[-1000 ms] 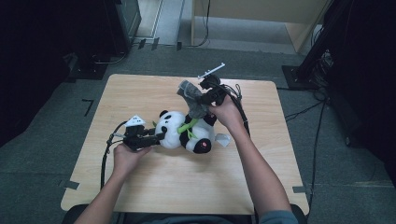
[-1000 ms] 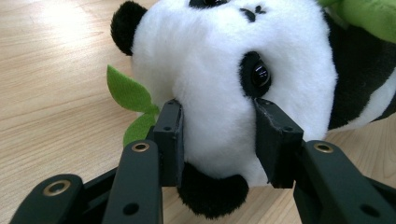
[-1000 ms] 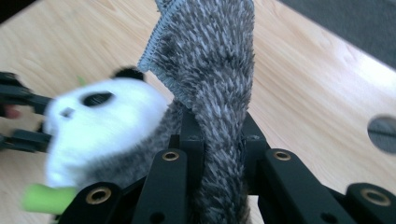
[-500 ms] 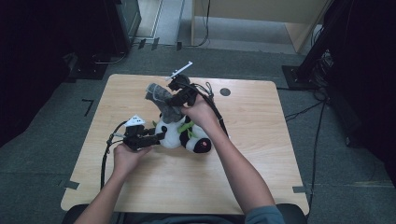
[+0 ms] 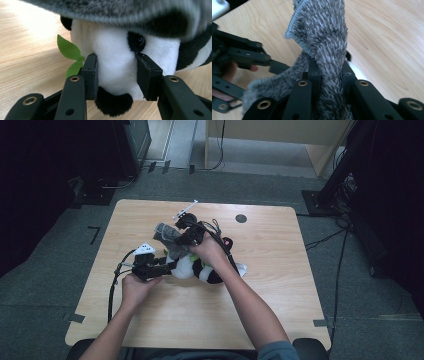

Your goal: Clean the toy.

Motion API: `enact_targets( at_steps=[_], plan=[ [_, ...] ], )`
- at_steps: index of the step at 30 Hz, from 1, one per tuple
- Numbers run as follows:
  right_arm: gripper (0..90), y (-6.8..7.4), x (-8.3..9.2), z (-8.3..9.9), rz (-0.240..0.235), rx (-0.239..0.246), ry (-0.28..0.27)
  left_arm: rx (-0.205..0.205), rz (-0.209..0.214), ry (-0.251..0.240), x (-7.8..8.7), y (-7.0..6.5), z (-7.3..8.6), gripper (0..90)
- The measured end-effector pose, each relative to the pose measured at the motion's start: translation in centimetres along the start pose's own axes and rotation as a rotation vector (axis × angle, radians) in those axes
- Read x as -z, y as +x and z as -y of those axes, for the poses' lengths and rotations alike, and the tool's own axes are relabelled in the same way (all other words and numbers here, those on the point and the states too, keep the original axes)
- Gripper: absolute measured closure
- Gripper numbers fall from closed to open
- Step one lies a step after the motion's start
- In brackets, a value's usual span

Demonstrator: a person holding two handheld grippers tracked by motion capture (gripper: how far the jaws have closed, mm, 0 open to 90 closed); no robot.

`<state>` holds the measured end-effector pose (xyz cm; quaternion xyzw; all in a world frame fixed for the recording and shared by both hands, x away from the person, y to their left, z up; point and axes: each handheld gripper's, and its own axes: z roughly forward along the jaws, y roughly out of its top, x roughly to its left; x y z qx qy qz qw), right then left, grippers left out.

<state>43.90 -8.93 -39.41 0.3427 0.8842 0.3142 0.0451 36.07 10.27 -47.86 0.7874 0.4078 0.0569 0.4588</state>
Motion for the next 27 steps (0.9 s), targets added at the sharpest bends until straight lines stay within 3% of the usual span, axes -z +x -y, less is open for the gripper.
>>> enact_targets(
  at_steps=[27],
  plan=[
    [77.9,-8.1,5.1,4.7,0.142,-0.175,0.011,0.004,0.007,0.01,0.0,0.1,-0.2,58.0]
  ],
)
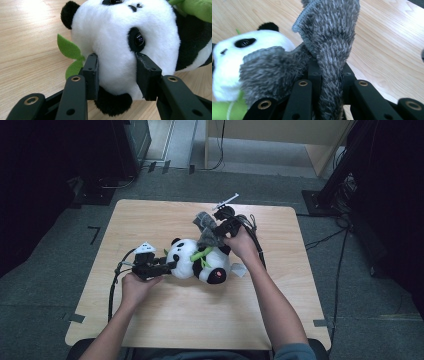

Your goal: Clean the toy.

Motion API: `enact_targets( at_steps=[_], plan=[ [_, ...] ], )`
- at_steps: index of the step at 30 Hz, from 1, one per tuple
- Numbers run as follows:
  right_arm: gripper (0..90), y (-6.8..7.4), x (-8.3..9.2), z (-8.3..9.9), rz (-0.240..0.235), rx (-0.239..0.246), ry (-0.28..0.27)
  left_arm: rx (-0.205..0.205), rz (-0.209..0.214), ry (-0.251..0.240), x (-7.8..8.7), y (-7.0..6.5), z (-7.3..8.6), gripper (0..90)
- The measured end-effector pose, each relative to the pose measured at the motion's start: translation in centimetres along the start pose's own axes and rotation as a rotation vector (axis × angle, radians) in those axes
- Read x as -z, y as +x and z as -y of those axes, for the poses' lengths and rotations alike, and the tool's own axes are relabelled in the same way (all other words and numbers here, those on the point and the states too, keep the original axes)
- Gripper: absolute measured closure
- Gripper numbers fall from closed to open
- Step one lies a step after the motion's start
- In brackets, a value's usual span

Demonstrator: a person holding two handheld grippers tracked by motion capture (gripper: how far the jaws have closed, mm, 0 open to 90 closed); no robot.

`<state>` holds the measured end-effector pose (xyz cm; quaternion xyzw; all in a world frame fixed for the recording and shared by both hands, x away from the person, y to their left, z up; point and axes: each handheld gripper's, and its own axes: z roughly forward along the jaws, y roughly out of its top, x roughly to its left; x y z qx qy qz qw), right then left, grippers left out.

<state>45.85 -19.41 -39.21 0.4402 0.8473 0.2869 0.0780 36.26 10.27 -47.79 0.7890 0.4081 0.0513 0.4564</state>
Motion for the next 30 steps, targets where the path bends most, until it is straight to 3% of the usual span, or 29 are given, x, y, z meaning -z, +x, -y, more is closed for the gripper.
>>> enact_targets(
  at_steps=[10,13,16,23,30],
  plan=[
    [78.0,-2.0,1.1,0.8,0.036,-0.036,-0.018,-0.001,0.004,-0.004,0.0,0.1,0.0,58.0],
    [78.0,-2.6,1.9,0.8,0.05,-0.052,-0.041,-0.001,0.005,-0.007,0.0,0.1,0.1,57.9],
    [78.2,-2.4,3.2,0.5,0.033,-0.064,-0.09,0.0,0.006,-0.009,0.0,0.1,0.1,57.9],
    [78.2,1.5,6.0,-0.7,-0.068,0.026,-0.189,0.003,0.0,-0.015,0.1,-0.1,0.0,58.0],
    [78.1,6.4,5.3,-1.3,-0.155,0.128,-0.187,0.003,-0.006,-0.016,0.1,-0.2,-0.1,58.3]
  ],
)
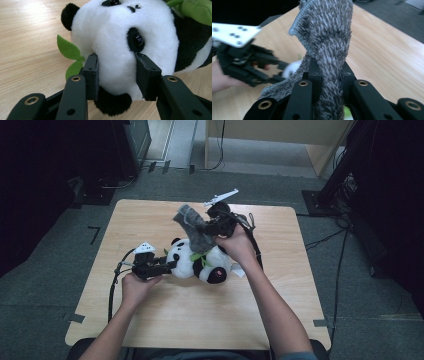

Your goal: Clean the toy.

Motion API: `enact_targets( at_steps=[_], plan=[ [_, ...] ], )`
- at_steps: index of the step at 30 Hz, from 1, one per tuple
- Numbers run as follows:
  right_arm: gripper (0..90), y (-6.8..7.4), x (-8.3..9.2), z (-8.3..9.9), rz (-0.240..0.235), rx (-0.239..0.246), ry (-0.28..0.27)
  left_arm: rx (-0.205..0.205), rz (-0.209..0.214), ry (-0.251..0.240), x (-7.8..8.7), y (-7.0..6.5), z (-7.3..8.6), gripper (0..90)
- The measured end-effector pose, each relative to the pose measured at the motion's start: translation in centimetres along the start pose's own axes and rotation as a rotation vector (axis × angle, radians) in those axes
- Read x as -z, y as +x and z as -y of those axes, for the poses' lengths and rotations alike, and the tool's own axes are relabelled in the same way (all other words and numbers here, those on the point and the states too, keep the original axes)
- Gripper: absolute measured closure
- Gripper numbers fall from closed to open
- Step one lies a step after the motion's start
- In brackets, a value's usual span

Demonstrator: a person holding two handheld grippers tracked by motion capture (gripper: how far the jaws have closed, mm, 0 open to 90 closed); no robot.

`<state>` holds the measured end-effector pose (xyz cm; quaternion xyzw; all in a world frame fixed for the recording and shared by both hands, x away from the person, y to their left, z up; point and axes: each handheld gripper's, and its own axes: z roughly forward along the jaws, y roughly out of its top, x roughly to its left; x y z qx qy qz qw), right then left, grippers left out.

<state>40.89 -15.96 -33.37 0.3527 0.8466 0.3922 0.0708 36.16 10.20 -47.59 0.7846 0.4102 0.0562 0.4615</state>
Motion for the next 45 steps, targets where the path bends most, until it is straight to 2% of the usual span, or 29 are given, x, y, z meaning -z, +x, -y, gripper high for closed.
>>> enact_targets(
  at_steps=[7,11,16,18,24,33,37,41,45],
  plan=[
    [78.1,3.5,-2.9,-0.6,-0.125,0.03,0.024,-0.001,-0.002,-0.004,0.0,0.0,0.0,58.5],
    [78.1,4.3,-5.3,-0.3,-0.141,0.036,0.076,-0.002,-0.004,-0.002,0.1,-0.1,0.0,58.6],
    [78.2,4.0,-8.2,1.0,-0.125,0.023,0.169,0.003,-0.004,-0.002,0.0,0.0,0.0,58.7],
    [78.2,3.6,-8.7,1.5,-0.121,0.033,0.169,0.004,-0.002,-0.003,0.0,0.1,0.0,58.9],
    [78.4,2.4,-8.0,1.9,-0.131,0.011,0.15,-0.007,-0.01,0.0,0.0,0.0,-0.1,59.8],
    [78.3,0.5,-6.2,2.3,-0.079,-0.023,0.148,-0.005,-0.007,0.008,0.0,0.1,-0.1,60.0],
    [78.4,-1.1,-5.3,2.8,-0.041,-0.065,0.158,-0.008,-0.006,0.012,0.0,0.1,-0.1,60.1],
    [78.3,-2.5,-4.8,3.3,-0.007,-0.084,0.169,-0.005,-0.003,0.011,0.0,0.1,-0.1,60.2],
    [78.2,-3.5,-4.2,3.6,-0.003,-0.111,0.161,-0.006,0.0,0.006,0.0,0.2,-0.1,60.2]
  ],
)
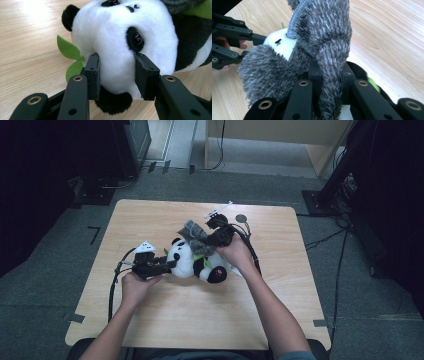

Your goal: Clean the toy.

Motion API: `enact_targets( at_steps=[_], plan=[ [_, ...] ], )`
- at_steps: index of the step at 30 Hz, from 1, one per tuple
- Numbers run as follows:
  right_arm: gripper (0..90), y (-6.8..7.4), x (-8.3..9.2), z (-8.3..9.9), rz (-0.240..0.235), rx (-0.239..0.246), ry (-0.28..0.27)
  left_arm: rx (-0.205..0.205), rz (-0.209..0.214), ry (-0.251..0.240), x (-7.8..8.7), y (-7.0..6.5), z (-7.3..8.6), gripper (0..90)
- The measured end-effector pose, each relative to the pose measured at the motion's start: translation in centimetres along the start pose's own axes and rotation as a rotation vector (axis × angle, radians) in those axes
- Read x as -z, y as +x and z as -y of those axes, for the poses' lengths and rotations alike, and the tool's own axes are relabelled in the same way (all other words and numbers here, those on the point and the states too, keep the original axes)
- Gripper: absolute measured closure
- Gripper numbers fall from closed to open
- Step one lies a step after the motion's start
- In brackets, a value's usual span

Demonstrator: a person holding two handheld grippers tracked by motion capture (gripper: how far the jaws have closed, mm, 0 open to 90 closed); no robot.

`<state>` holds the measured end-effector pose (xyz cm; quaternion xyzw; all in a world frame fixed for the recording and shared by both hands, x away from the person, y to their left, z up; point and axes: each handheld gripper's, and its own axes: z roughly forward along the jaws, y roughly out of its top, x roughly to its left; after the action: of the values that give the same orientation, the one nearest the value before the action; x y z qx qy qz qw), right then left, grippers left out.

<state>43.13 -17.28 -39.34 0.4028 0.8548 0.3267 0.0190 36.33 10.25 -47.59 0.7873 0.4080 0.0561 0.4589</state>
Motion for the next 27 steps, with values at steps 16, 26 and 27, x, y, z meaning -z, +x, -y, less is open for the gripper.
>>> enact_targets(
  at_steps=[16,26,27],
  plan=[
    [78.5,2.7,2.5,-1.7,-0.056,0.025,-0.092,0.002,0.003,-0.014,-0.1,0.2,0.2,59.9],
    [78.5,7.3,0.4,-3.5,-0.143,0.092,-0.069,0.003,0.013,-0.021,0.0,0.3,0.3,59.5],
    [78.5,7.5,-0.1,-3.6,-0.146,0.093,-0.053,0.0,0.009,-0.022,0.1,0.3,0.3,59.5]
  ],
)
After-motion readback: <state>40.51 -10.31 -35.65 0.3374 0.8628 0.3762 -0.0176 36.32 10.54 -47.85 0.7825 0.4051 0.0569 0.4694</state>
